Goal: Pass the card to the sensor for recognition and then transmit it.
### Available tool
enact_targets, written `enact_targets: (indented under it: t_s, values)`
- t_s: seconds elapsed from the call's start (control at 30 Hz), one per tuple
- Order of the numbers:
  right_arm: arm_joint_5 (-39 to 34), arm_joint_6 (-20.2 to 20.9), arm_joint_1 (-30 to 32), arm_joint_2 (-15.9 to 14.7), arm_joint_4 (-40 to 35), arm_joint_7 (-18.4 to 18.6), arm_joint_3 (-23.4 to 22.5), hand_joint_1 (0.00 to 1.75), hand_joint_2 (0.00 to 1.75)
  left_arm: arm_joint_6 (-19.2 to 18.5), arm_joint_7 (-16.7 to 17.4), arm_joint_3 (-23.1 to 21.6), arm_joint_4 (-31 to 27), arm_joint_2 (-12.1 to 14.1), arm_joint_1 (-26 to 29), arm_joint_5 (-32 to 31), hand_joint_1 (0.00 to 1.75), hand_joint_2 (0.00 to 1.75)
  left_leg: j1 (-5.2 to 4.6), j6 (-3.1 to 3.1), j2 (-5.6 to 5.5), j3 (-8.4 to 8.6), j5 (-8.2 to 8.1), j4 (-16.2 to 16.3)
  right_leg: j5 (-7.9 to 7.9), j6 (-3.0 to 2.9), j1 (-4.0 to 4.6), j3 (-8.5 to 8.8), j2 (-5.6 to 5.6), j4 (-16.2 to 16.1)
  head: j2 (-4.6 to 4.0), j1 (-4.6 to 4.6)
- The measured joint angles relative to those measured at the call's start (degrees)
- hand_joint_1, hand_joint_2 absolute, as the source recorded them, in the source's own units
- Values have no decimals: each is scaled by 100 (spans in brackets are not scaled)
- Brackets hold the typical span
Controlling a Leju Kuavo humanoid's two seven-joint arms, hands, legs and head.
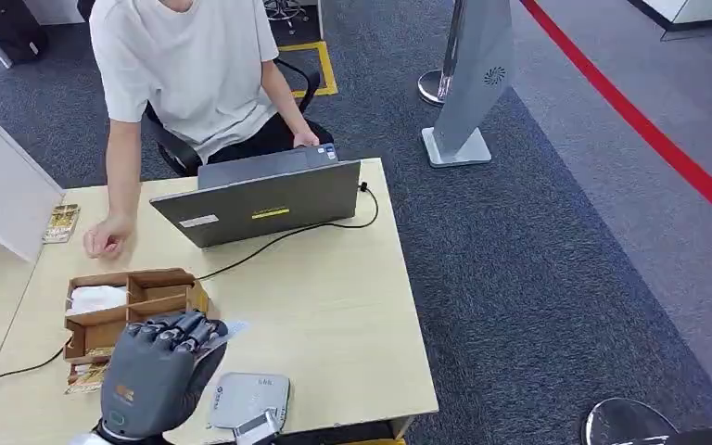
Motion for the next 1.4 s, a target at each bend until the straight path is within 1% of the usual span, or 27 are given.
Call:
enact_targets:
  t_s: [0.07,0.2,0.4,0.53,0.77,0.9,1.03,1.23,1.4]
  values:
    - [22,0,0,0,0,9,0,0,175,-68,-35,0,103,-85,8,22,175,175,0,0,0,1,0,0,0,0,0,1,0,0,0,0]
    - [68,4,0,7,0,65,0,0,175,-26,-11,-2,480,-198,73,65,175,175,1,0,-1,2,0,0,0,0,0,1,-1,0,0,0]
    - [72,2,3,15,2,109,0,0,175,96,142,-48,1021,-251,127,129,175,175,3,0,-3,2,0,0,0,-1,0,1,-2,0,0,-2]
    - [70,0,3,15,2,111,0,0,175,153,310,-120,1335,-249,148,129,175,175,3,0,-3,1,0,0,-1,0,0,1,-2,0,0,-2]
    - [70,2,5,15,4,111,0,0,175,195,396,-203,1565,-245,155,127,175,175,2,0,-3,1,0,0,0,0,0,1,-2,0,0,-2]
    - [96,15,5,15,4,122,0,0,175,297,599,-234,1725,-238,176,109,175,175,2,0,-3,1,0,0,0,0,0,1,-2,0,0,-2]
    - [122,17,7,17,4,175,0,0,175,413,741,-324,1891,-192,246,210,175,175,2,0,-3,1,0,0,-1,0,0,1,-2,0,0,-2]
    - [164,15,13,26,4,229,0,0,175,416,1001,-455,2107,-113,322,527,175,175,3,0,-3,1,0,0,-2,1,0,1,-3,0,0,0]
    - [157,15,14,28,9,232,0,0,175,422,1051,-505,2229,-65,361,597,175,175,3,0,-4,0,0,0,-2,1,0,1,-3,0,0,-2]
